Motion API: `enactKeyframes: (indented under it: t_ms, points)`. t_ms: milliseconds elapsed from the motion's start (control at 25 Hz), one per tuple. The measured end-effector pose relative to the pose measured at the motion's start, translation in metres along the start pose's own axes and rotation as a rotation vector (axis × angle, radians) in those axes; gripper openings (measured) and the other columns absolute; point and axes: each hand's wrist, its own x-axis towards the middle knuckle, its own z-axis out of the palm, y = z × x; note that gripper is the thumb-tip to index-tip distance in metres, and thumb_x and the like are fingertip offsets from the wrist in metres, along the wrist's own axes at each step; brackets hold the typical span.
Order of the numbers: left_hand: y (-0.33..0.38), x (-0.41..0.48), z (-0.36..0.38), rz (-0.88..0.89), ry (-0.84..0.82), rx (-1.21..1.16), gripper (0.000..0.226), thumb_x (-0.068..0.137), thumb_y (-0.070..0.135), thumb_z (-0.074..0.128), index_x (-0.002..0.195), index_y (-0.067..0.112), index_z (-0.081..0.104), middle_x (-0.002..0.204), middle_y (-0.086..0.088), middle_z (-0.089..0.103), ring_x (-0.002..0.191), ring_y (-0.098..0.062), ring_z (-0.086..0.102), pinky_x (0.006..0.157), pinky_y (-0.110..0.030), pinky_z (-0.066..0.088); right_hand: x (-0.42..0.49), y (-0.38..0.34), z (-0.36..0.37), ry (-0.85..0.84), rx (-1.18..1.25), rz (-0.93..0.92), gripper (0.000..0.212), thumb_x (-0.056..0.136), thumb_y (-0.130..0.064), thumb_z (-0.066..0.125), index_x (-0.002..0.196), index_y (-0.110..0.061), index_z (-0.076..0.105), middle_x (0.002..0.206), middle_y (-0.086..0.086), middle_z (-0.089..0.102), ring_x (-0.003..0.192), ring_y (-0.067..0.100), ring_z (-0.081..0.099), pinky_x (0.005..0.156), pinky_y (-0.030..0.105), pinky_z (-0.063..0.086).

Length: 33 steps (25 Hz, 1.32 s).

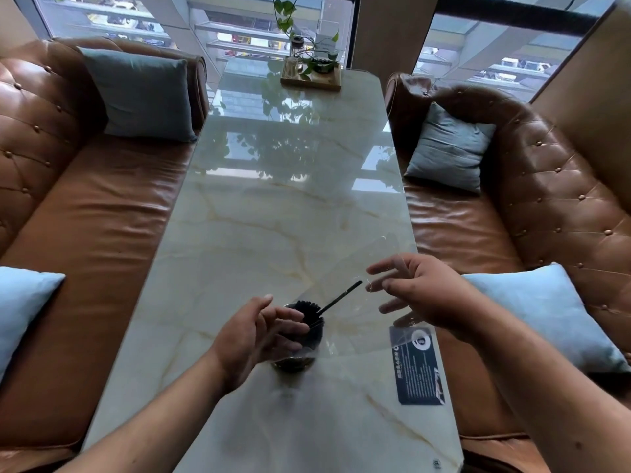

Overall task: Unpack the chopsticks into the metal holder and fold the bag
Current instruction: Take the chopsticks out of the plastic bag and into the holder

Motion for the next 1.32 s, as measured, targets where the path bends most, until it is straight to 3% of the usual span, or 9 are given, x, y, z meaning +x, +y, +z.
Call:
enactKeyframes:
  t_ms: [160,240,320,480,600,760,960,1160,1320]
  points:
    - [0.012,0.009,0.001,-0.107,0.165,0.312,0.023,0.094,0.012,0.057,0.109,0.006,0.073,0.093,-0.011,0.080,0.058,-0.023,0.068,0.055,-0.029,0.054,0.001,0.005,-0.008,0.011,0.028,0.001,0.027,0.102,-0.005,0.058,0.113,-0.024,0.073,0.106,0.001,0.082,0.084,0.027,0.081,0.054,0.033,0.059]
    - [0.007,0.013,-0.001,-0.090,0.172,0.462,0.023,0.090,0.004,0.059,0.104,0.013,0.074,0.083,-0.010,0.077,0.049,-0.020,0.063,0.048,-0.026,0.048,0.001,0.007,-0.009,-0.003,0.027,0.013,0.027,0.102,-0.005,0.057,0.114,-0.024,0.073,0.107,0.002,0.081,0.086,0.028,0.081,0.054,0.033,0.059]
    - [0.000,0.020,0.001,0.005,0.193,0.656,0.021,0.087,0.012,0.067,0.099,0.027,0.075,0.078,-0.002,0.076,0.049,-0.016,0.062,0.050,-0.027,0.049,0.001,0.008,-0.009,-0.015,0.024,0.021,0.027,0.102,-0.004,0.057,0.114,-0.023,0.073,0.107,0.001,0.081,0.087,0.028,0.080,0.054,0.033,0.059]
    - [-0.009,0.029,0.009,0.239,0.274,0.899,0.016,0.078,0.047,0.074,0.093,0.043,0.074,0.075,0.017,0.074,0.071,-0.008,0.069,0.073,-0.033,0.057,0.000,0.010,-0.010,-0.014,0.028,0.027,0.028,0.102,-0.003,0.057,0.114,-0.022,0.073,0.107,0.002,0.081,0.088,0.030,0.080,0.053,0.033,0.059]
    - [-0.012,0.028,0.013,0.331,0.339,0.983,0.027,0.069,0.060,0.071,0.093,0.050,0.066,0.073,0.027,0.069,0.064,0.002,0.064,0.062,-0.028,0.052,-0.001,0.012,-0.013,-0.009,0.025,0.024,0.030,0.101,-0.003,0.056,0.117,-0.023,0.072,0.109,0.002,0.081,0.087,0.030,0.080,0.055,0.033,0.059]
    - [-0.016,0.026,0.021,0.463,0.389,1.031,0.025,0.072,0.060,0.072,0.091,0.047,0.064,0.075,0.028,0.068,0.070,0.005,0.062,0.057,-0.015,0.041,-0.002,0.017,-0.008,-0.048,0.029,0.013,0.028,0.102,-0.008,0.059,0.120,-0.026,0.071,0.110,-0.001,0.080,0.088,0.029,0.080,0.060,0.036,0.061]
    - [-0.011,0.024,0.021,0.450,0.519,1.061,0.030,0.072,0.065,0.057,0.081,0.039,0.069,0.069,0.019,0.071,0.066,-0.001,0.064,0.059,-0.025,0.050,0.002,0.018,-0.011,-0.040,0.055,0.006,0.030,0.103,-0.005,0.055,0.114,-0.025,0.074,0.106,-0.001,0.082,0.084,0.029,0.080,0.060,0.038,0.061]
    - [-0.021,0.016,0.014,0.453,0.361,1.090,0.028,0.071,0.065,0.065,0.092,0.047,0.063,0.072,0.023,0.067,0.069,0.002,0.061,0.057,-0.020,0.042,0.000,0.017,-0.018,-0.061,0.055,0.000,0.029,0.103,-0.005,0.055,0.113,-0.024,0.074,0.107,-0.001,0.082,0.084,0.028,0.081,0.059,0.037,0.060]
    - [-0.021,0.024,0.021,0.564,0.389,1.161,0.034,0.073,0.068,0.061,0.097,0.045,0.063,0.078,0.025,0.062,0.076,-0.002,0.058,0.061,-0.015,0.040,-0.006,0.009,-0.022,-0.077,0.031,-0.031,0.029,0.103,-0.006,0.057,0.113,-0.026,0.075,0.106,-0.003,0.082,0.086,0.028,0.081,0.058,0.037,0.061]
